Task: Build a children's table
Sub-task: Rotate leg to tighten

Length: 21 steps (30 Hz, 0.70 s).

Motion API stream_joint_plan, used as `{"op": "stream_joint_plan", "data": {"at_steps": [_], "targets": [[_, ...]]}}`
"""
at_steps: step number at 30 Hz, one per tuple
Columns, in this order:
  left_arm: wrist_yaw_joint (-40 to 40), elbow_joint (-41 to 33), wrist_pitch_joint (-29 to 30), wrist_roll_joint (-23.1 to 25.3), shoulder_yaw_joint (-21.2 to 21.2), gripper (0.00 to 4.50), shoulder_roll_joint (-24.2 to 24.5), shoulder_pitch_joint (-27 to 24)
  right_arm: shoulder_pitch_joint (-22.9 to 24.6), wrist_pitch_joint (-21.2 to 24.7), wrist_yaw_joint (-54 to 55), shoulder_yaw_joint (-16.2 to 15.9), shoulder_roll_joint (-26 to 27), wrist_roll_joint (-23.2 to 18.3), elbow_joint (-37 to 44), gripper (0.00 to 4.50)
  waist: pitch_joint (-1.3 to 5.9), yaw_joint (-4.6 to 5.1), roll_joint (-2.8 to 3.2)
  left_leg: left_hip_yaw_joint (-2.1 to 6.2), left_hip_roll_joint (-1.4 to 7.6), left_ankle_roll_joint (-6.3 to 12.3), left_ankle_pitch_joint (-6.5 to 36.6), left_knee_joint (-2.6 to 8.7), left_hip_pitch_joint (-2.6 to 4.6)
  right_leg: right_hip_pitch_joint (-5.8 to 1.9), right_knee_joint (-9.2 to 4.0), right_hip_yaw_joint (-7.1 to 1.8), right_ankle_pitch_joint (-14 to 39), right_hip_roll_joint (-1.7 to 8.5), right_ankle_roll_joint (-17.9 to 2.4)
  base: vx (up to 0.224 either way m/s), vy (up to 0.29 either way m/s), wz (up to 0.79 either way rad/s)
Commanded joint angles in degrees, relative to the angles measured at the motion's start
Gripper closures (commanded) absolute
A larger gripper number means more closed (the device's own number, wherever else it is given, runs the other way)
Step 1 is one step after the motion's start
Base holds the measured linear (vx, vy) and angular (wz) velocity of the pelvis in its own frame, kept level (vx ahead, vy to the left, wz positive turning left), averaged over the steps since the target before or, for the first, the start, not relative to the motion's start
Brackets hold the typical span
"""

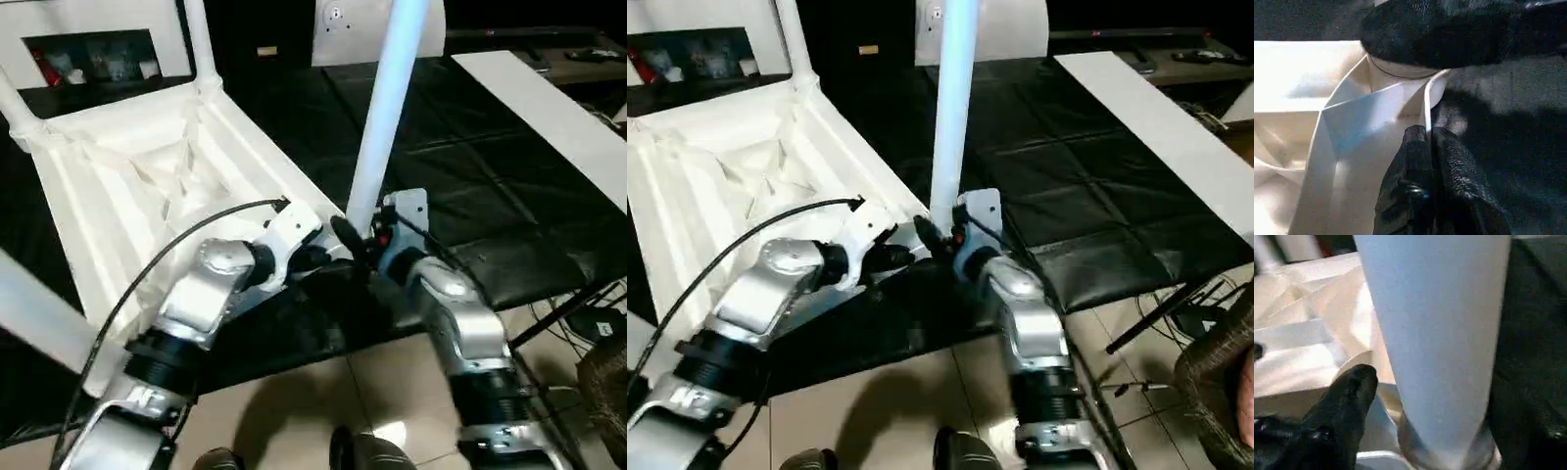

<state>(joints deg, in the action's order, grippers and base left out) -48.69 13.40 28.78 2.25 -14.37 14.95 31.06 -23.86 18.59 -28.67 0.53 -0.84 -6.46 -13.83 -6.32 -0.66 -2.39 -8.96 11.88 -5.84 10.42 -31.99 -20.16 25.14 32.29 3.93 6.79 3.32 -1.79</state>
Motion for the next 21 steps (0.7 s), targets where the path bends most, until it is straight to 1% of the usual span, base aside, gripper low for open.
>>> {"op": "stream_joint_plan", "data": {"at_steps": [1,2,3,4,5,7,8,9,10,11,12,13,14,15,16,18,19,20,21], "targets": [[-6.24,-1.04,-3.54,-1.15,-2.18,4.50,2.44,-0.78,0.53,-2.06,-9.38,-1.14,-2.97,-3.05,0.41,0.72,4.92,-0.57,0.67,-0.80,0.29,5.25,6.30,2.66,-0.51,-4.69,-2.52,-2.50,11.65,3.41,-11.25,0.000,0.000,0.00],[-9.52,-0.88,-5.73,-1.50,-2.50,4.50,4.76,-1.07,0.52,-2.99,-15.50,-1.85,-6.19,-3.81,0.42,0.59,4.99,-0.89,0.68,-0.73,0.38,6.04,6.11,2.62,-0.46,-4.80,-2.46,-2.41,11.01,3.46,-11.69,0.000,0.000,0.00],[-10.23,-0.87,-6.18,-1.63,-2.57,4.50,5.19,-1.13,0.49,-3.24,-16.58,-2.06,-6.82,-3.85,0.34,0.59,4.99,-0.88,0.70,-0.79,0.38,6.17,5.99,2.54,-0.48,-4.87,-2.26,-2.46,10.58,3.39,-11.94,0.000,0.000,0.00],[-12.86,-0.83,-7.86,-2.10,-2.83,4.50,6.77,-1.36,0.37,-4.18,-20.61,-2.86,-9.11,-4.03,0.04,0.52,5.02,-1.19,0.70,-0.85,0.47,6.52,6.30,2.48,-0.32,-4.71,-2.34,-2.48,10.54,3.47,-12.46,0.000,0.000,0.00],[-16.68,-0.98,-9.33,-2.91,-3.38,4.50,8.70,-1.76,-0.17,-7.02,-24.44,-3.83,-11.60,-3.48,-1.26,0.41,4.94,-1.44,0.61,-0.90,0.50,6.19,6.80,2.50,-0.24,-4.67,-2.32,-2.51,11.77,3.50,-12.52,0.000,0.000,0.00],[-19.47,-0.68,-11.52,-2.92,-4.21,4.50,10.20,-1.95,-0.60,-8.10,-27.73,-4.48,-13.22,-3.66,-2.14,0.41,4.84,-1.58,0.65,-0.96,0.55,5.74,7.70,2.50,-0.10,-4.50,-2.44,-2.55,13.86,3.58,-12.36,0.000,0.000,0.00],[-22.37,-0.24,-13.82,-2.93,-5.22,4.50,11.76,-2.10,-1.10,-9.12,-31.42,-5.38,-15.02,-4.17,-3.16,0.41,4.73,-1.82,0.60,-0.86,0.63,5.16,9.33,2.53,0.04,-4.38,-2.63,-2.50,17.24,3.64,-11.73,0.000,0.000,0.00],[-23.76,0.02,-14.51,-3.40,-5.39,4.50,12.25,-2.06,-1.54,-9.61,-33.99,-5.81,-16.00,-4.59,-3.93,0.41,4.68,-1.90,0.59,-0.88,0.62,5.03,9.67,2.55,0.07,-4.37,-2.72,-2.51,18.06,3.61,-11.49,0.000,0.000,0.00],[-25.27,0.17,-14.99,-3.89,-5.58,4.50,12.75,-1.97,-1.95,-9.89,-36.58,-6.17,-16.85,-5.08,-4.46,0.41,4.58,-2.13,0.65,-0.87,0.77,4.68,9.72,2.59,0.15,-4.28,-2.72,-2.56,18.74,3.66,-11.27,0.000,0.000,0.00],[-27.01,0.42,-15.52,-4.48,-5.91,4.50,13.39,-1.77,-2.56,-10.13,-39.76,-6.53,-17.85,-5.82,-5.32,0.41,4.64,-2.37,0.46,-0.84,0.82,4.57,10.19,2.58,0.26,-4.26,-2.76,-2.50,19.64,3.69,-11.17,0.000,0.000,0.00],[-27.01,0.42,-15.52,-4.48,-5.91,4.50,13.39,-1.77,-2.56,-10.13,-39.76,-6.53,-17.85,-5.82,-5.32,0.41,4.67,-2.49,0.51,-0.80,0.82,4.41,10.15,2.59,0.28,-4.30,-2.64,-2.50,19.72,3.69,-11.24,0.000,0.000,0.00],[-28.33,0.83,-16.27,-4.97,-6.18,4.50,13.90,-1.58,-3.07,-10.61,-42.21,-6.77,-18.59,-6.44,-6.24,0.41,4.67,-2.74,0.51,-0.85,0.88,4.15,10.01,2.59,0.38,-4.17,-2.61,-2.58,19.41,3.70,-11.35,0.000,0.000,0.00],[-30.19,1.35,-17.37,-5.23,-6.65,4.50,14.65,-1.28,-3.75,-11.40,-44.70,-7.07,-19.20,-6.90,-7.30,0.41,4.73,-2.77,0.51,-0.85,0.83,4.16,10.16,2.52,0.41,-4.14,-2.62,-2.58,19.36,3.70,-11.48,0.000,0.000,0.00],[-32.11,2.15,-18.78,-5.07,-7.30,4.50,15.47,-0.85,-4.48,-12.14,-47.36,-7.66,-19.82,-7.18,-8.48,0.41,4.67,-2.72,0.40,-0.81,0.80,4.21,10.37,2.53,0.24,-4.27,-2.54,-2.59,19.48,3.73,-11.62,0.000,0.000,0.00],[-33.31,2.62,-19.56,-4.91,-7.72,4.50,15.96,-0.54,-4.87,-12.66,-48.94,-8.18,-20.19,-7.17,-9.03,0.41,4.57,-2.83,0.35,-0.85,0.81,4.40,10.60,2.52,0.23,-4.17,-2.62,-2.53,19.92,3.63,-11.47,0.000,0.000,0.00],[-36.32,3.95,-21.22,-4.46,-8.62,4.50,16.92,0.39,-5.91,-13.63,-53.27,-10.09,-21.28,-7.10,-10.53,0.41,4.58,-3.02,0.35,-0.85,0.80,4.43,10.73,2.49,0.23,-4.25,-2.71,-2.44,21.21,3.67,-11.12,0.000,0.000,0.00],[-36.84,4.21,-21.54,-4.37,-8.72,4.50,17.00,0.58,-6.09,-13.73,-54.15,-10.56,-21.50,-7.07,-10.79,0.57,4.67,-3.07,0.37,-0.88,0.83,4.39,10.40,2.44,0.25,-4.29,-2.61,-2.44,21.02,3.63,-11.04,0.000,0.000,0.00],[-37.31,4.54,-21.82,-4.38,-8.72,4.50,16.90,0.85,-6.29,-13.82,-55.38,-11.17,-21.71,-6.92,-11.12,0.76,4.71,-3.26,0.35,-0.91,0.96,4.39,9.50,2.41,0.17,-4.29,-2.35,-2.54,19.65,3.66,-11.39,0.000,0.000,0.00],[-37.31,4.54,-21.82,-4.38,-8.72,4.50,16.90,0.85,-6.29,-13.82,-55.38,-11.17,-21.71,-6.92,-11.12,0.76,4.77,-3.39,0.32,-0.94,0.90,4.40,9.18,2.36,0.13,-4.34,-2.33,-2.50,19.47,3.63,-11.45,0.000,0.000,0.00]]}}
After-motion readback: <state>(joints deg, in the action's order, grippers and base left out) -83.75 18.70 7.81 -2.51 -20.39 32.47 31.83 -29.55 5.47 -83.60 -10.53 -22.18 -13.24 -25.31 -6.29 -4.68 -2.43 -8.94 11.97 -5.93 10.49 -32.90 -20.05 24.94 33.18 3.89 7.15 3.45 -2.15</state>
